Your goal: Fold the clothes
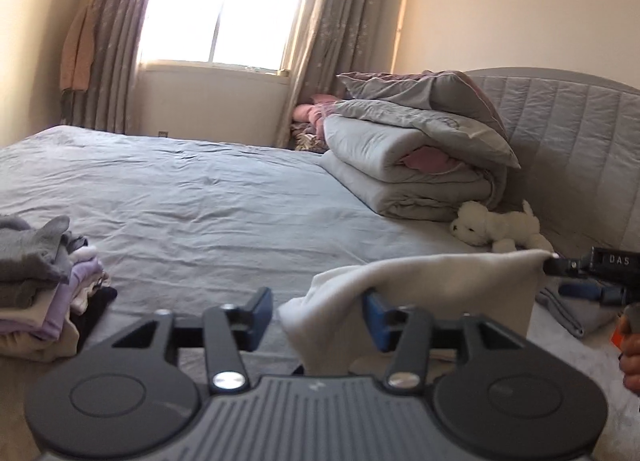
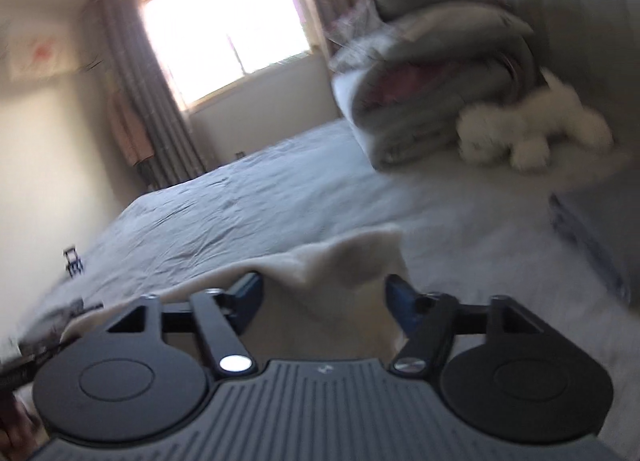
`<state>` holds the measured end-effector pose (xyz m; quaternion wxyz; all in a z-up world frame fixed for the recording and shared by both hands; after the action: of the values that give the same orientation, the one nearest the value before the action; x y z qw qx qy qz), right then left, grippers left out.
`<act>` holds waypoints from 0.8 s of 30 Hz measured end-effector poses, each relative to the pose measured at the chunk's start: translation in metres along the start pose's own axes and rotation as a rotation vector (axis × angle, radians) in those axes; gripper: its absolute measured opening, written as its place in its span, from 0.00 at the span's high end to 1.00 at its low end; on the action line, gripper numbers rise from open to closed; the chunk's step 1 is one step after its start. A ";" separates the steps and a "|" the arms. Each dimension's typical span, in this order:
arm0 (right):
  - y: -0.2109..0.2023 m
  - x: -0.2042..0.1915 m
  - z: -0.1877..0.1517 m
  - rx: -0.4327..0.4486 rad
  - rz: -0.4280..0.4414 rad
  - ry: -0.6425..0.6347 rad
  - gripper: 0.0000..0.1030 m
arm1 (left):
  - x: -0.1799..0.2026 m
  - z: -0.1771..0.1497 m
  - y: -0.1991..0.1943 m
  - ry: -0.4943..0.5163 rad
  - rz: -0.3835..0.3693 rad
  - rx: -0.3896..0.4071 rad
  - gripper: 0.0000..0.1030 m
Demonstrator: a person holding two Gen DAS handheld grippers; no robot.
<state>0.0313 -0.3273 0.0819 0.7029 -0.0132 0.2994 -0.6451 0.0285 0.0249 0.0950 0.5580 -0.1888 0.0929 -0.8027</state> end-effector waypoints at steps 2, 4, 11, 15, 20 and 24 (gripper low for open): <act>0.007 0.018 -0.002 -0.032 0.002 0.129 0.23 | 0.000 -0.004 0.005 0.013 0.015 -0.028 0.40; 0.014 0.038 -0.006 -0.066 -0.005 0.257 0.23 | 0.000 -0.007 0.010 0.028 0.031 -0.057 0.35; 0.057 0.076 -0.042 -0.244 -0.037 0.575 0.18 | 0.010 -0.016 0.012 0.073 0.001 -0.090 0.20; 0.080 0.055 -0.052 -0.280 -0.030 0.482 0.17 | 0.014 -0.021 0.015 0.084 -0.017 -0.111 0.20; 0.065 0.005 -0.030 -0.146 -0.050 0.186 0.86 | 0.017 -0.016 0.009 0.092 -0.040 -0.094 0.20; 0.001 -0.040 0.017 0.139 0.066 -0.008 0.89 | 0.012 -0.007 -0.002 0.065 -0.061 -0.061 0.20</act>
<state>0.0403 -0.2964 0.1113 0.7242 0.0426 0.2514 -0.6407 0.0201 0.0145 0.0917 0.5239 -0.1821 0.1298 -0.8219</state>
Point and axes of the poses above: each gripper's, at about its wrist camera, not at the fingertips, and y roughly the way its jaws point, x to its right, z to its top, the point moved 4 cm from there along y, roughly the way its jaws point, and after that the axes turned 1 degree about -y, right-handed, at the moved point
